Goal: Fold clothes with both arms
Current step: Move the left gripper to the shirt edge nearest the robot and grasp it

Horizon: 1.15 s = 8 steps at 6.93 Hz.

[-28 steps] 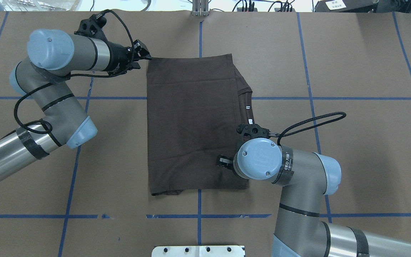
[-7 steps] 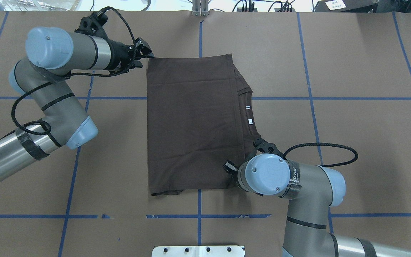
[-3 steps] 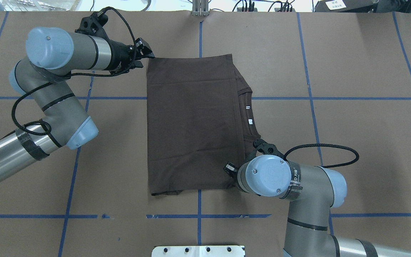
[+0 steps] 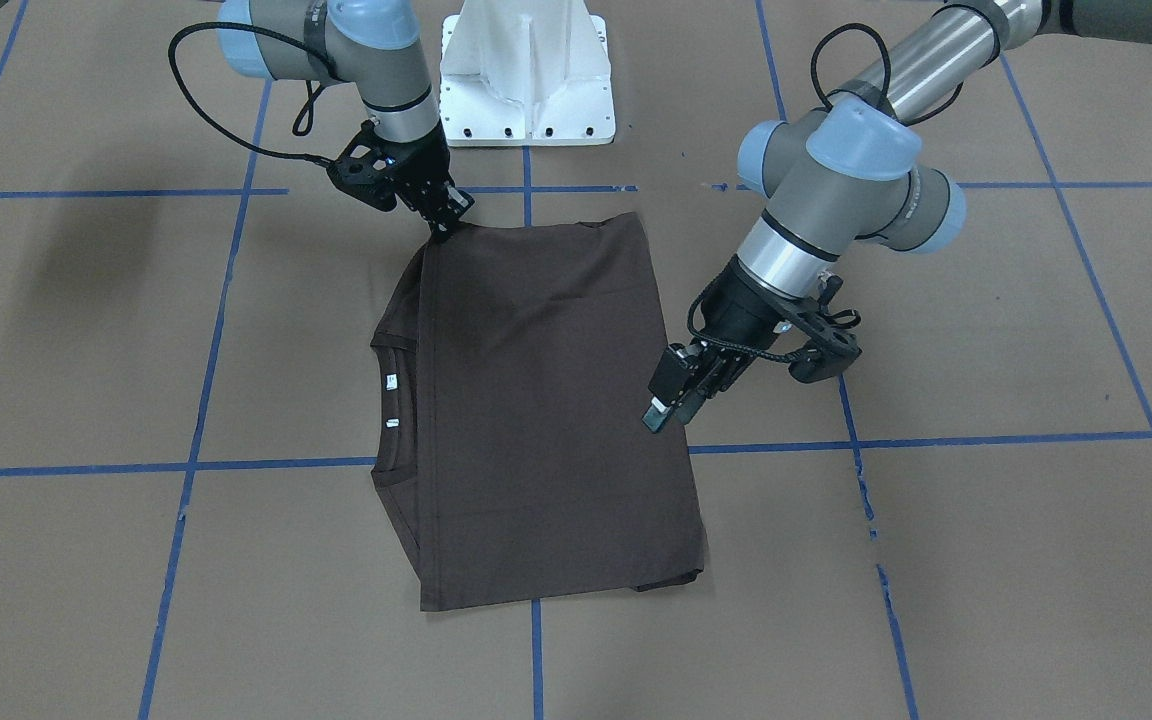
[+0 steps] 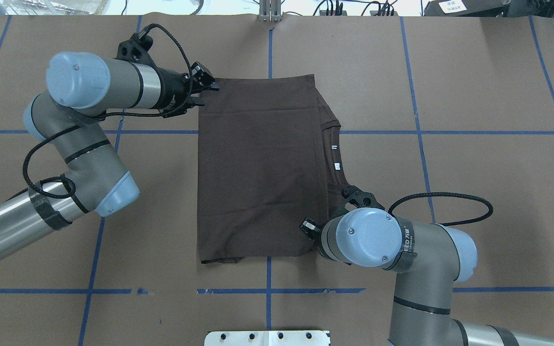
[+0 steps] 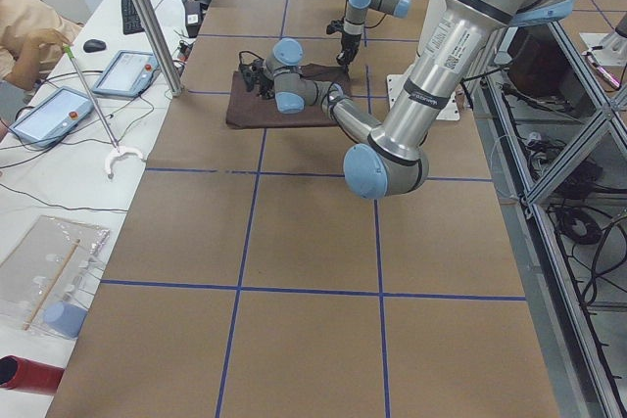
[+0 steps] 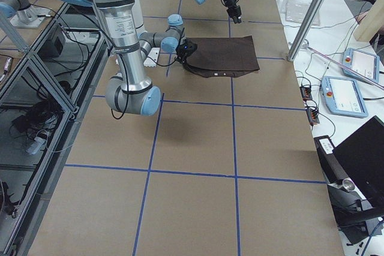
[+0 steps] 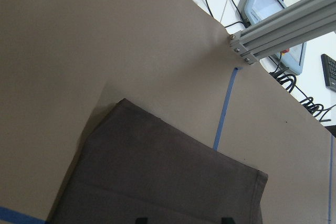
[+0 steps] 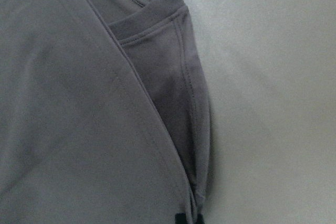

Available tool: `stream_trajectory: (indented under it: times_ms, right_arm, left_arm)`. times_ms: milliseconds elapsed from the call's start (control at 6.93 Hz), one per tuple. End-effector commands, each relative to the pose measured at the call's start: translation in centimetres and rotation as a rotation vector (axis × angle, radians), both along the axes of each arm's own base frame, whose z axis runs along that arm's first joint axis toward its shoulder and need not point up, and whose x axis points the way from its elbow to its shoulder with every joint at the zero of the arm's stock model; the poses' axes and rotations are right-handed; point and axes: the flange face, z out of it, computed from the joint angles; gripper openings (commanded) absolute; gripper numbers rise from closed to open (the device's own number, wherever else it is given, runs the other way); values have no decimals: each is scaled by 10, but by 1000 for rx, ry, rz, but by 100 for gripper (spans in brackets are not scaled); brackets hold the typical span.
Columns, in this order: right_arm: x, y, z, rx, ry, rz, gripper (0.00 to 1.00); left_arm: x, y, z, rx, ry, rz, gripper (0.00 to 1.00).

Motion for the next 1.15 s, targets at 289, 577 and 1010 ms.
stream_trajectory:
  times_ms: [289, 577, 1010]
  right_arm:
    - [12, 21, -5, 6, -24, -31, 0]
    - [11, 21, -4, 4, -21, -32, 0]
    - [11, 22, -4, 2, -21, -37, 0]
  left_arm:
    - [25, 190, 5, -151, -88, 26, 59]
    - [54, 236, 14, -241, -209, 49, 62]
    - [82, 269, 33, -271, -255, 97, 64]
